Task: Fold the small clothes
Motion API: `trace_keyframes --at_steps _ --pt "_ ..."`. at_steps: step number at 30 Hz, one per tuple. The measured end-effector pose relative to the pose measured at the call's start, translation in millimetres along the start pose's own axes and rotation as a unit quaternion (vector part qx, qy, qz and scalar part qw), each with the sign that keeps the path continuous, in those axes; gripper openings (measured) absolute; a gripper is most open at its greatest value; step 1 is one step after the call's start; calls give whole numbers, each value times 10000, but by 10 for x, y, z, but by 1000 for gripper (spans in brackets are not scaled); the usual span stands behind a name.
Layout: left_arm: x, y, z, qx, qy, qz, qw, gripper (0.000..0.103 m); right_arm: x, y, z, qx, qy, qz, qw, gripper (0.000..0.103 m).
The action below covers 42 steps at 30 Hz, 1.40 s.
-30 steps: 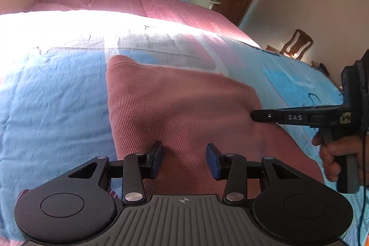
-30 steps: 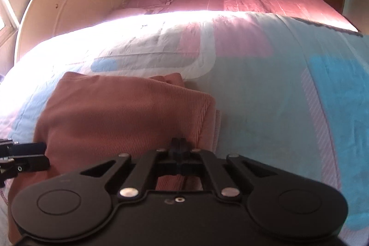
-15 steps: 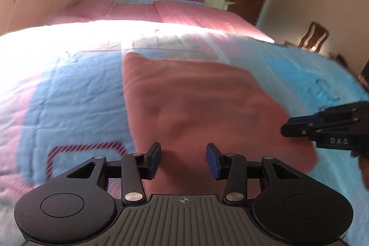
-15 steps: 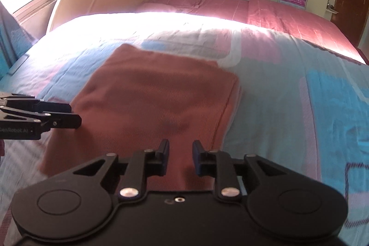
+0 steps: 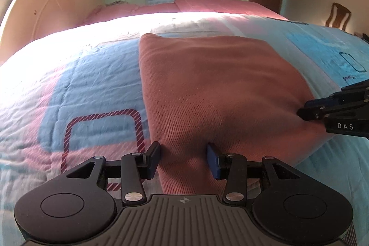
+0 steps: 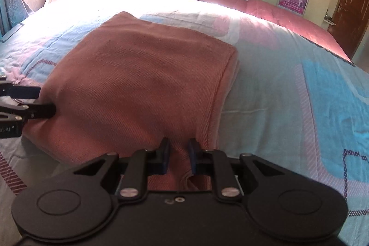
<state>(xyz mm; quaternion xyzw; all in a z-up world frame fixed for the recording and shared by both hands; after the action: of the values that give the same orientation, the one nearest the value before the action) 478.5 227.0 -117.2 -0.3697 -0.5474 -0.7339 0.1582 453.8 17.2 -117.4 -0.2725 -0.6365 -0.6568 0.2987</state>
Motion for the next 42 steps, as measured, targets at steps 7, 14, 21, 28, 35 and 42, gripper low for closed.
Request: trace_keyframes --at_steps 7,14,21,28,35,42 --pt "249 -113 -85 140 14 -7 9999 43 442 -78 -1 -274 203 -291 9990 16" --pt "627 -307 -316 290 77 -161 9994 43 853 -358 -99 -559 184 -449 9973 18" --pt "1432 -414 -615 288 232 -680 9970 91 1625 -691 -81 -765 146 -938 9925 60" --pt "2278 -690 -859 530 338 -946 9935 103 2398 -1130 -38 -738 -373 -1308 9880 103" --pt "3015 -1029 -1012 575 413 -1284 9892 103 3033 -1547 -60 -1245 -437 -1528 9794 103" --pt "3401 -1150 -1183 588 390 -1401 9876 103 3430 -1758 16 -1261 -420 -1750 9755 103"
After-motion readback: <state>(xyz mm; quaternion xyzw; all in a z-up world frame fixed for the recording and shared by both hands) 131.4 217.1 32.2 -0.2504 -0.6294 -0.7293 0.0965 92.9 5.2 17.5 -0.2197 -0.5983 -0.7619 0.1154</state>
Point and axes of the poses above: each gripper's, at about its wrist camera, not at the fingertips, and x roughly against the way its jaws point, z to its left, y to its top, the point moved 3 cm from there along -x, roughly the way its jaws point, and after that the axes turned 10 degrees about -x, right-handed, at the moved point
